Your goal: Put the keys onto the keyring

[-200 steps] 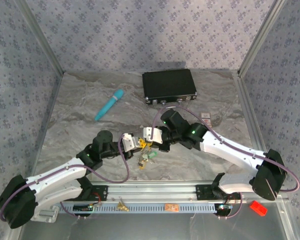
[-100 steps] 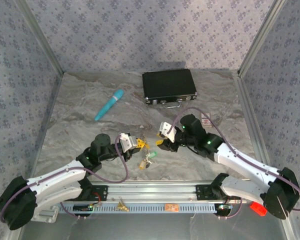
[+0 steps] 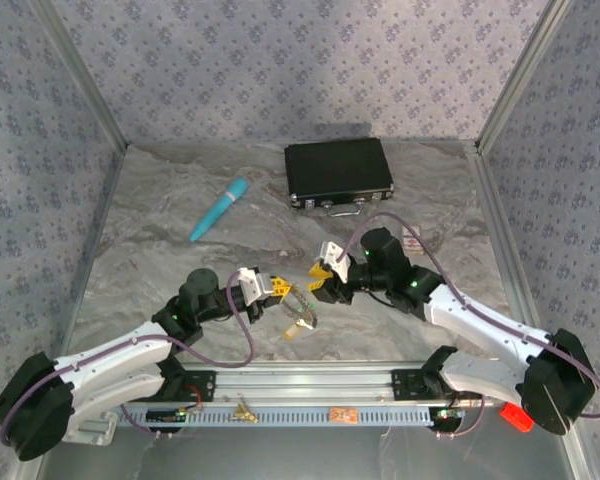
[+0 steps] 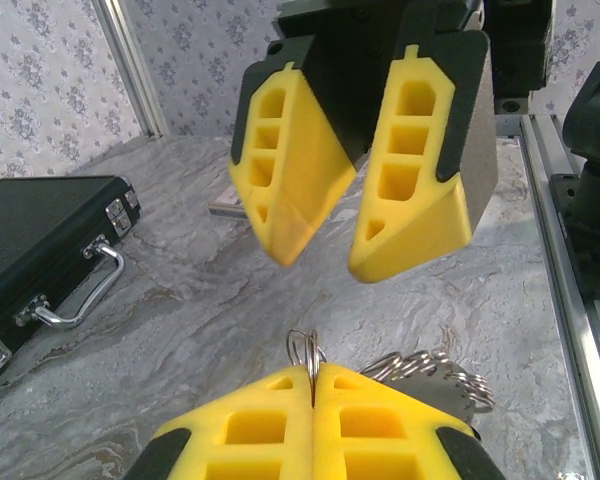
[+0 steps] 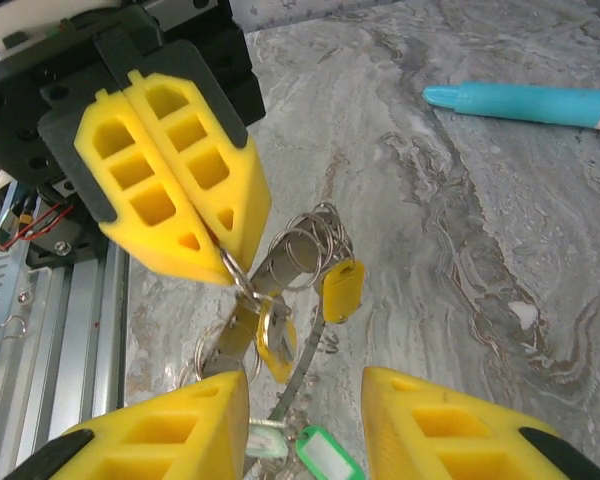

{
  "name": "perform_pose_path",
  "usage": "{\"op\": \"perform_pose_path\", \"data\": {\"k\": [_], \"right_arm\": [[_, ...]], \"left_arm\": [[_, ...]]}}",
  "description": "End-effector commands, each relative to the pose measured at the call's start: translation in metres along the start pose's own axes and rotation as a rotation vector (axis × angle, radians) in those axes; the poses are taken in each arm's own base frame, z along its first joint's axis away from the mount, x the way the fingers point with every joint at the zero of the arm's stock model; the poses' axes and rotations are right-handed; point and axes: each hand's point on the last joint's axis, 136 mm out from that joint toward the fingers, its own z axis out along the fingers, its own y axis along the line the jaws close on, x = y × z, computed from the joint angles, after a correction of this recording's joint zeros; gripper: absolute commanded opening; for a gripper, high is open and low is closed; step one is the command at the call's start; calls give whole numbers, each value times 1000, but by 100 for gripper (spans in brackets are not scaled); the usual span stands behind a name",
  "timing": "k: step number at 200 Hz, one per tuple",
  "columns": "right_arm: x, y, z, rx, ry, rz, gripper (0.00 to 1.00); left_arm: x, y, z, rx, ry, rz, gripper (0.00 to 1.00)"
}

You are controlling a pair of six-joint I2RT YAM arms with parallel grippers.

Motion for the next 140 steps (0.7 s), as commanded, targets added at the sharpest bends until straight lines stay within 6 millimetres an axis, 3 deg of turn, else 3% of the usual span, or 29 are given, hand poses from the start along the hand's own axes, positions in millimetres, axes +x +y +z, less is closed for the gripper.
{"op": "perform_pose_path", "data": {"k": [1, 41, 78, 140], "right_arm": [[-17, 9, 2, -55, -17, -58, 36], [-11, 19, 8, -104, 58, -148, 35], [-2, 16, 11, -97, 117, -183, 33], [1, 16, 12, -99, 139, -200, 20]], "left_arm": [[-25, -4, -2, 26, -95, 54, 0], [-26, -7, -3, 43, -97, 63, 0], [-27, -9, -3, 52, -101, 64, 0], [-29, -10, -4, 59, -103, 67, 0]]}}
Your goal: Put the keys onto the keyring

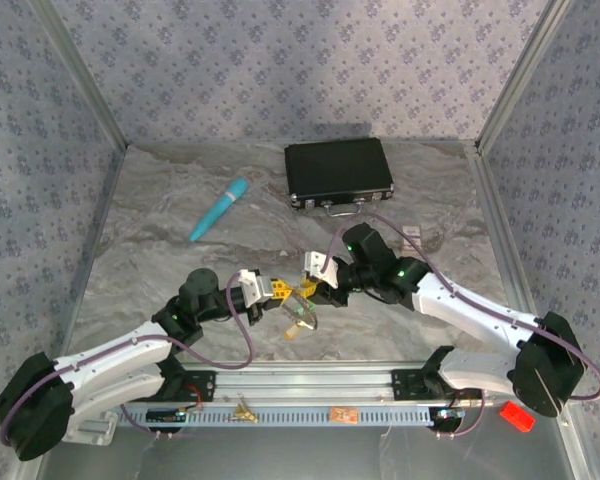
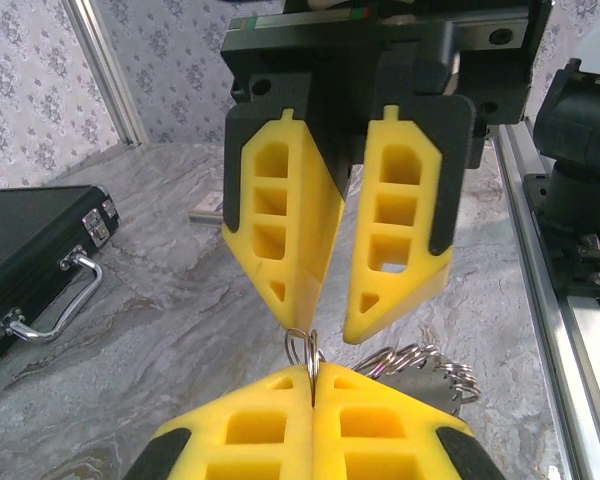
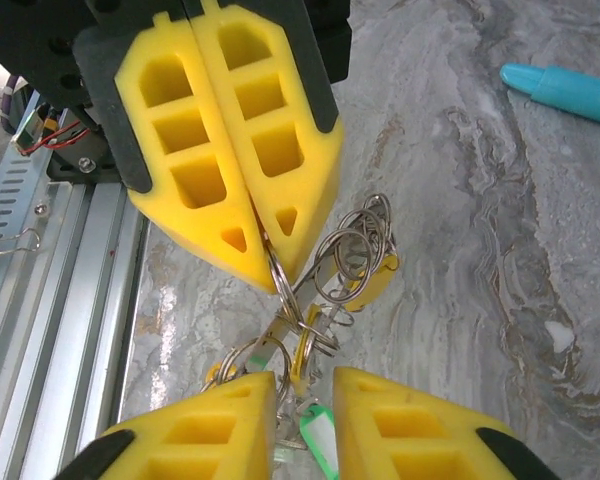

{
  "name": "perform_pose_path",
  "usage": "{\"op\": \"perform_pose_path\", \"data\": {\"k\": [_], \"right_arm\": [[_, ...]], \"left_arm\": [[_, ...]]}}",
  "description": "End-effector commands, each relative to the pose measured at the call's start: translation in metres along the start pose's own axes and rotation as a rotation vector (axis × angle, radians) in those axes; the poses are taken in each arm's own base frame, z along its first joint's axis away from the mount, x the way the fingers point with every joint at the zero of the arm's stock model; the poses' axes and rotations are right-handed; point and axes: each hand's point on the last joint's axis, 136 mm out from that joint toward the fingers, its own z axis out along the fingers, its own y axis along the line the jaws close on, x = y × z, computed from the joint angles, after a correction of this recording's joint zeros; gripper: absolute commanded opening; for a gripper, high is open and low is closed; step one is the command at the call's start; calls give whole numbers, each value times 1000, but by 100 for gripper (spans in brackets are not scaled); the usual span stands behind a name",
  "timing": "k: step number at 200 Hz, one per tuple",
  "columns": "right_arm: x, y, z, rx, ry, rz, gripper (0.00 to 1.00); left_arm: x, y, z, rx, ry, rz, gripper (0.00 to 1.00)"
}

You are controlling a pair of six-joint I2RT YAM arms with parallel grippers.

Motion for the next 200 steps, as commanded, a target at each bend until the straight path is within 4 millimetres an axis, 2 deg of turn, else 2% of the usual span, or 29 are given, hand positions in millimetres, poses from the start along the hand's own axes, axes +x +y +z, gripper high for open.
{"op": "perform_pose_path", "data": {"k": [1, 24, 49, 92, 127, 200], "right_arm": [[-9, 0, -3, -1, 3, -30, 20], [-11, -2, -4, 14, 0, -39, 20], [-14, -8, -7, 50, -8, -52, 32], [-20, 1, -4, -2, -29, -69, 33], [-22, 5, -3, -27, -37, -77, 29], [-18, 9, -4, -45, -21, -77, 12]], "left_arm": [[-27, -2, -4, 14, -92, 60, 0], [-27, -4, -4, 23, -93, 60, 0], [-28, -5, -4, 31, -91, 63, 0], [-29, -6, -3, 39, -93, 67, 0], [-29, -6, -3, 41, -91, 67, 0], [-28, -6, -3, 41, -85, 72, 0]]}}
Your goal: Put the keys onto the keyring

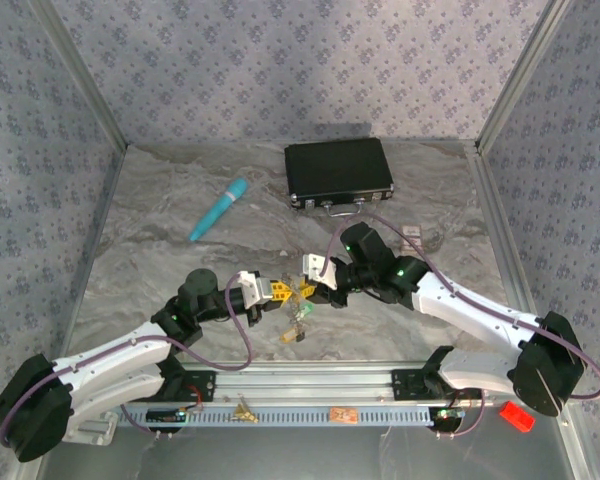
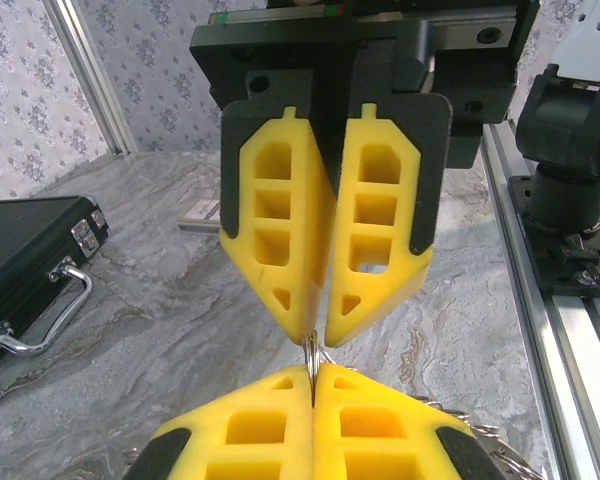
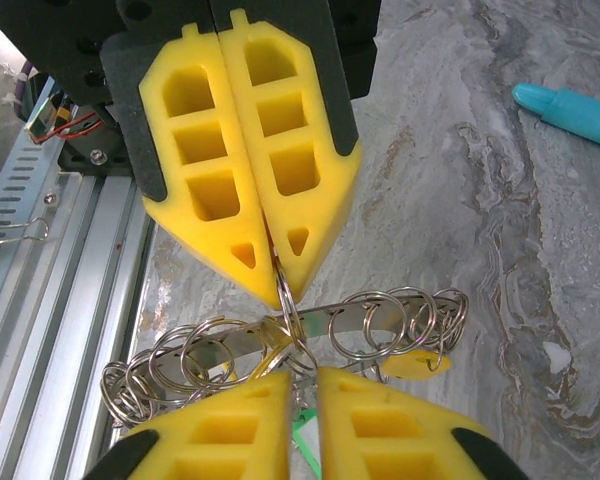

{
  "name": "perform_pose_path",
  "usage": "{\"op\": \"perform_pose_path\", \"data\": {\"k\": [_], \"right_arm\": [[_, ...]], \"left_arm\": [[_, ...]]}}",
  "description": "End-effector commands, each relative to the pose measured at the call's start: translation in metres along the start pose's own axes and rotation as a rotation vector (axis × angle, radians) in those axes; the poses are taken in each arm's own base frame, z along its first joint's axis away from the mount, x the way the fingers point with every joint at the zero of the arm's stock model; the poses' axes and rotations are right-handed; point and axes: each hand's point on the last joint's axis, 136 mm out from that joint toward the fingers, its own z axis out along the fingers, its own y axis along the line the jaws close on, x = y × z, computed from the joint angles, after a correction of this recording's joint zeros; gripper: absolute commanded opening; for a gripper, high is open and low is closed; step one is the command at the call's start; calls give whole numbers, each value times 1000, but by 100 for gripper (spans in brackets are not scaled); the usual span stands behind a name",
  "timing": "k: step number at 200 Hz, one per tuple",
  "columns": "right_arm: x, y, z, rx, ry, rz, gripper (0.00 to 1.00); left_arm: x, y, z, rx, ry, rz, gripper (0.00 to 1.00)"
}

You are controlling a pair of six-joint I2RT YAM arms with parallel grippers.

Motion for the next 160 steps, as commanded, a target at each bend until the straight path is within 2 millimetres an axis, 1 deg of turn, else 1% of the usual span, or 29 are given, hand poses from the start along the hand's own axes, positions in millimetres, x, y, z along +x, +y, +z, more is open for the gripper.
{"op": "perform_pose_path", "data": {"k": [1, 23, 38, 45, 52, 61, 86, 122, 160], "right_arm": [[-11, 3, -3, -23, -18, -16, 12], [-10, 3, -4, -26, -8, -19, 9], [-10, 3, -4, -29, -6, -20, 9], [-10, 2, -3, -23, -3, -20, 13], [-9, 0, -3, -10, -1, -19, 21], [-10, -4, -3, 10, -3, -21, 26], [-11, -9, -3, 37, -5, -28, 32], [-13, -6, 1, 11, -11, -28, 33], [-16, -5, 4, -2, -20, -30, 30]], "left_arm": [[-26, -1, -2, 16, -75, 59, 0], [-26, -1, -2, 17, -74, 61, 0], [-26, -1, -2, 17, -73, 60, 0], [-26, -2, -1, 21, -74, 61, 0], [-26, -2, -1, 21, -75, 60, 0], [-26, -2, -1, 24, -74, 58, 0], [-26, -3, -1, 28, -74, 59, 0], [-26, -3, -1, 30, -77, 58, 0], [-27, -3, -1, 30, -80, 60, 0]]}}
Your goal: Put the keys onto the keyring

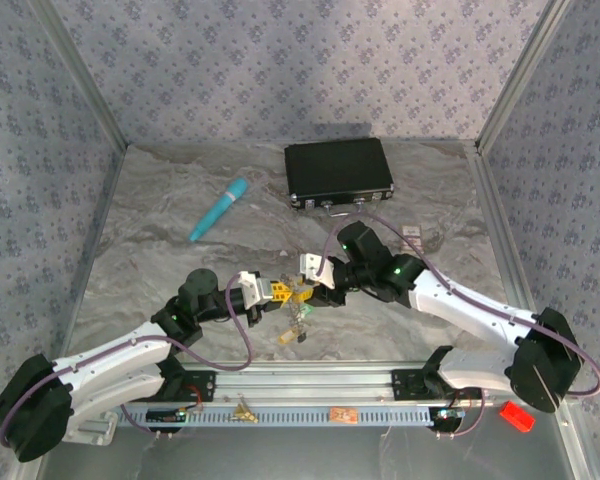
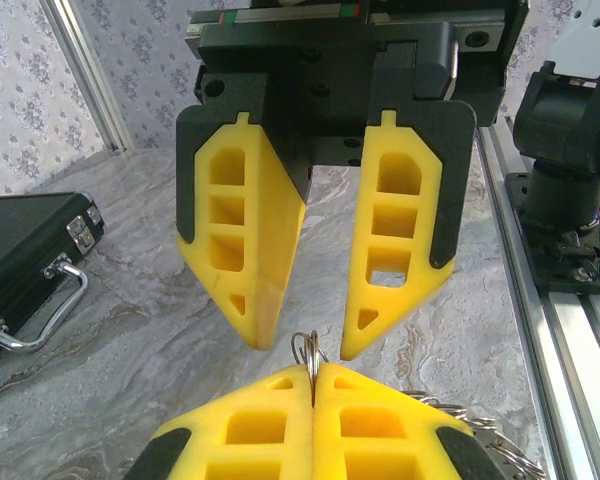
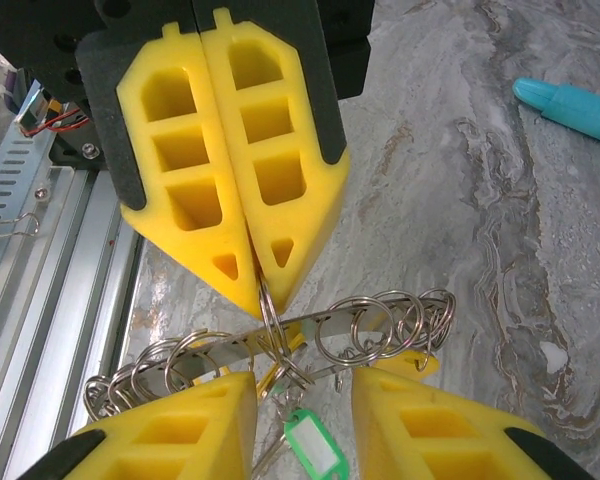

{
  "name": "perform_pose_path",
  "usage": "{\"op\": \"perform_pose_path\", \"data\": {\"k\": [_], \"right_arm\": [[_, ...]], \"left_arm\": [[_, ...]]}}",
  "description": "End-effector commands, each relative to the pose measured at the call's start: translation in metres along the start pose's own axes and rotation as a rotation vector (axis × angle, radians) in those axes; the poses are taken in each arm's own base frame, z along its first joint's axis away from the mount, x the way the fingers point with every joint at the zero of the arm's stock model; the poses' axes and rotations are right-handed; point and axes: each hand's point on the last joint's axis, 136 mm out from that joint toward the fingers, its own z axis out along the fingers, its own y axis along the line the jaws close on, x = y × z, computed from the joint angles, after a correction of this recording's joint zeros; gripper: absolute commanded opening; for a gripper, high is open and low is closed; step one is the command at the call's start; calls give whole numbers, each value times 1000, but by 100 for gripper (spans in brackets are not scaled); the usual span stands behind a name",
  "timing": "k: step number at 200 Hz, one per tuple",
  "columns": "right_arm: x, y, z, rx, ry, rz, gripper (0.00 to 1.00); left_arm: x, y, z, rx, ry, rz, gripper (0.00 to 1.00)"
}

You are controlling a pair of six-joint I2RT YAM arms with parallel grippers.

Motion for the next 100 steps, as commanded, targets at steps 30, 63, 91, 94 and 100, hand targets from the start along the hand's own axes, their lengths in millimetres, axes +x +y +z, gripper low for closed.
{"op": "perform_pose_path", "data": {"k": [30, 63, 91, 94, 100], "right_arm": [[-15, 0, 0, -18, -32, -19, 22], [-8, 1, 1, -26, -10, -4, 14], [-3, 1, 1, -30, 4, 14, 11], [-3, 1, 1, -31, 5, 15, 11], [-2, 1, 2, -32, 8, 18, 11]], "left_arm": [[-29, -2, -1, 25, -84, 65, 0], [-31, -1, -2, 18, -92, 69, 0], [-32, -1, -2, 14, -96, 69, 0], [-32, 0, -3, 12, -95, 69, 0], [-33, 0, -3, 10, -97, 70, 0]]}}
